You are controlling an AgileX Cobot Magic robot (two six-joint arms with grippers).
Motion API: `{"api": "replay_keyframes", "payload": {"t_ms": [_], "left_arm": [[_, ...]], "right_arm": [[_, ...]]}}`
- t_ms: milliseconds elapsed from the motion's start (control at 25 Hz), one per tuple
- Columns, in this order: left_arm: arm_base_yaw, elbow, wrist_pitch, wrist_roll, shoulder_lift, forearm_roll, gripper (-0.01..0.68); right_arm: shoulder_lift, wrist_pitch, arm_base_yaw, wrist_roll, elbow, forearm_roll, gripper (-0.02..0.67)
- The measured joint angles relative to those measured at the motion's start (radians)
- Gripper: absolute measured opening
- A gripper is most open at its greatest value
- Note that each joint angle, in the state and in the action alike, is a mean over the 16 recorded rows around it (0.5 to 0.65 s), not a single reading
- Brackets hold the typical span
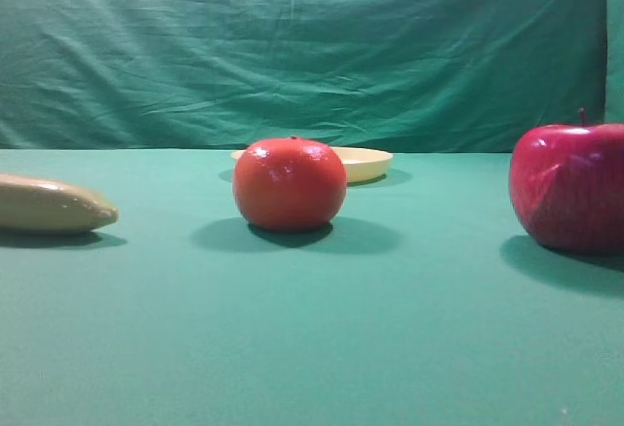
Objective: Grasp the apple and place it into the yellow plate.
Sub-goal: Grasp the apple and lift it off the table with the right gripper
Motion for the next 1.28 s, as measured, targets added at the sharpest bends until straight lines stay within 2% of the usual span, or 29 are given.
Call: {"api": "replay_keyframes", "payload": {"t_ms": [240, 480, 1000, 1280], "left_arm": [[0.0, 0.0, 0.0, 0.0, 0.0, 0.0, 0.157], [0.0, 0.0, 0.0, 0.0, 0.0, 0.0, 0.157], [0.0, 0.0, 0.0, 0.0, 0.0, 0.0, 0.157], [0.0, 0.0, 0.0, 0.0, 0.0, 0.0, 0.157]], "right_arm": [[0.231, 0.141, 0.001, -0.206, -0.154, 0.05, 0.0], [0.429, 0.229, 0.036, -0.311, -0.251, 0.117, 0.0], [0.795, 0.206, 0.243, -0.308, -0.333, 0.148, 0.0], [0.936, 0.177, 0.28, -0.297, -0.397, 0.136, 0.025]]}}
